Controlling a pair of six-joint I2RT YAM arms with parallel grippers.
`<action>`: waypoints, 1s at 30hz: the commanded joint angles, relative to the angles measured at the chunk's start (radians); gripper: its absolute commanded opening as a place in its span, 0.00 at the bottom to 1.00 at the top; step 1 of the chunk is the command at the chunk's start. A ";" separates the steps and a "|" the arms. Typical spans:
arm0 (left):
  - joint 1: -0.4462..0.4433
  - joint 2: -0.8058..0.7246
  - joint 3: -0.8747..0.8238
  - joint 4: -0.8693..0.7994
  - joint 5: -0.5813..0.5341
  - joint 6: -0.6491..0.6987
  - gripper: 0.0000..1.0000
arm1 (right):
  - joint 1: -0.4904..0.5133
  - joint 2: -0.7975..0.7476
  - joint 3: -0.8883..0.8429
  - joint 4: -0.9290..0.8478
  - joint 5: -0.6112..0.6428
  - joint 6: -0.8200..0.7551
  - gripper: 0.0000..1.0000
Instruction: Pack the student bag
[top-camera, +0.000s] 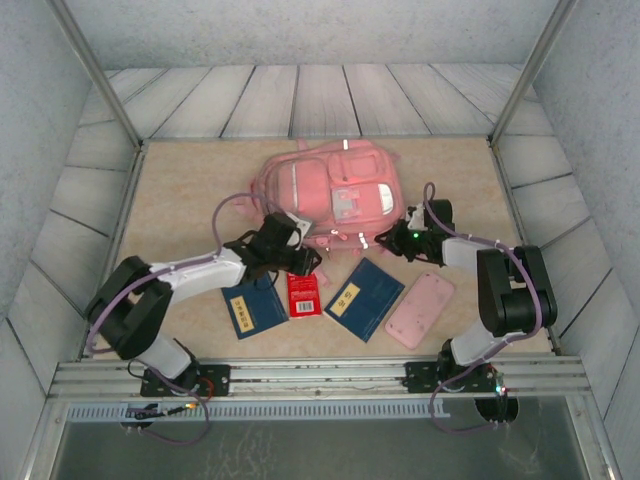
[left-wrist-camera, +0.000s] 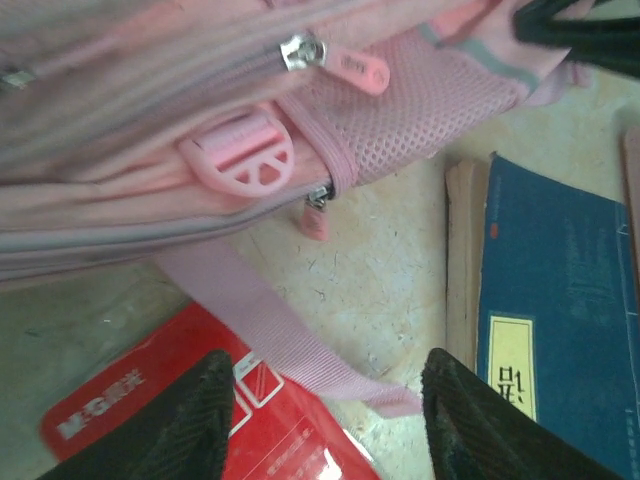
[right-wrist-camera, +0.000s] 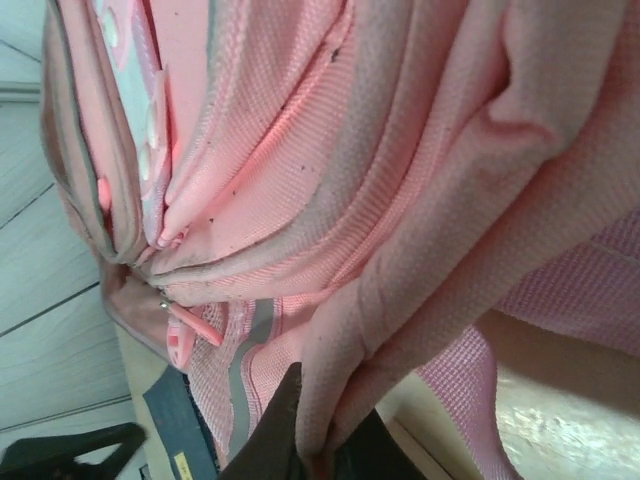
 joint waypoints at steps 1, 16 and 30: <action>-0.012 0.068 0.094 0.008 -0.065 -0.047 0.49 | 0.008 -0.028 0.005 0.097 -0.109 0.049 0.04; -0.029 0.129 0.189 -0.057 -0.132 -0.005 0.47 | 0.013 -0.121 0.042 0.160 -0.164 0.171 0.00; -0.028 0.206 0.251 -0.037 -0.204 -0.077 0.30 | 0.044 -0.154 0.052 0.196 -0.174 0.226 0.00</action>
